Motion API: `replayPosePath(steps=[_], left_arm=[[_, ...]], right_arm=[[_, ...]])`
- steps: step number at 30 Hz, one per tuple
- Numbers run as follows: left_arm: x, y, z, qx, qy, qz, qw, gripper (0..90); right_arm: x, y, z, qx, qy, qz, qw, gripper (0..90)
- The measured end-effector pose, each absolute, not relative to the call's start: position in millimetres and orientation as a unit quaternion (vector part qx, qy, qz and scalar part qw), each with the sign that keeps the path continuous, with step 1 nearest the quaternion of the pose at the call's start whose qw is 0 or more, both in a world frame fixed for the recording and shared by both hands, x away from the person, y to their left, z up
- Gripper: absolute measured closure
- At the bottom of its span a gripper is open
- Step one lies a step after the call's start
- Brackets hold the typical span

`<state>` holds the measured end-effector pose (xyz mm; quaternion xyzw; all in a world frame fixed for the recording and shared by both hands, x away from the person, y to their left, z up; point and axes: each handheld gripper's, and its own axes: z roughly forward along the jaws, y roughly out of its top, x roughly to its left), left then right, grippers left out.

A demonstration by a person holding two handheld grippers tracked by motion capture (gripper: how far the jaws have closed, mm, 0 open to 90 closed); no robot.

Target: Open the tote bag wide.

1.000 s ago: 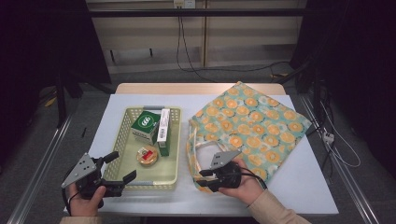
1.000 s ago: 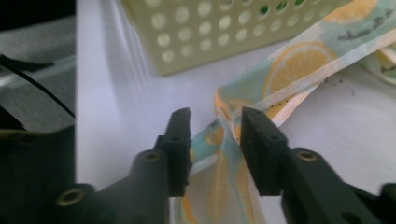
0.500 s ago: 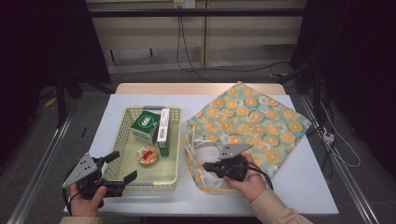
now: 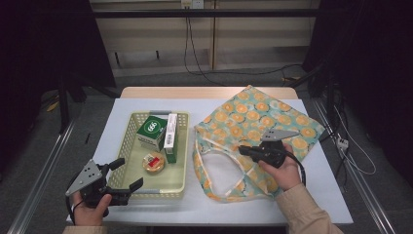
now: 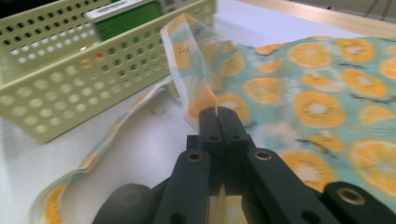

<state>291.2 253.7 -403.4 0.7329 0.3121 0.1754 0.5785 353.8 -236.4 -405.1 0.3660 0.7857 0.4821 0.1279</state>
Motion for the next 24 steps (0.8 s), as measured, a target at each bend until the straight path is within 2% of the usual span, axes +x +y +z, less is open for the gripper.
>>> replayPosePath(steps=[7, 11, 24], left_arm=[[291.5, 254.7, -403.4, 0.732, 0.314, 0.177, 0.579, 4.2], [291.5, 254.6, -403.8, 0.73, 0.316, 0.177, 0.579, 4.2], [293.2, 255.4, -406.3, 0.732, 0.316, 0.173, 0.578, 4.2]], right_arm=[[374.7, -259.7, -410.9, 0.393, 0.779, 0.465, 0.148, 90.0], [386.0, -270.6, -419.4, 0.409, 0.773, 0.463, 0.143, 90.0], [399.1, -300.5, -443.3, 0.447, 0.771, 0.422, 0.168, 89.1]])
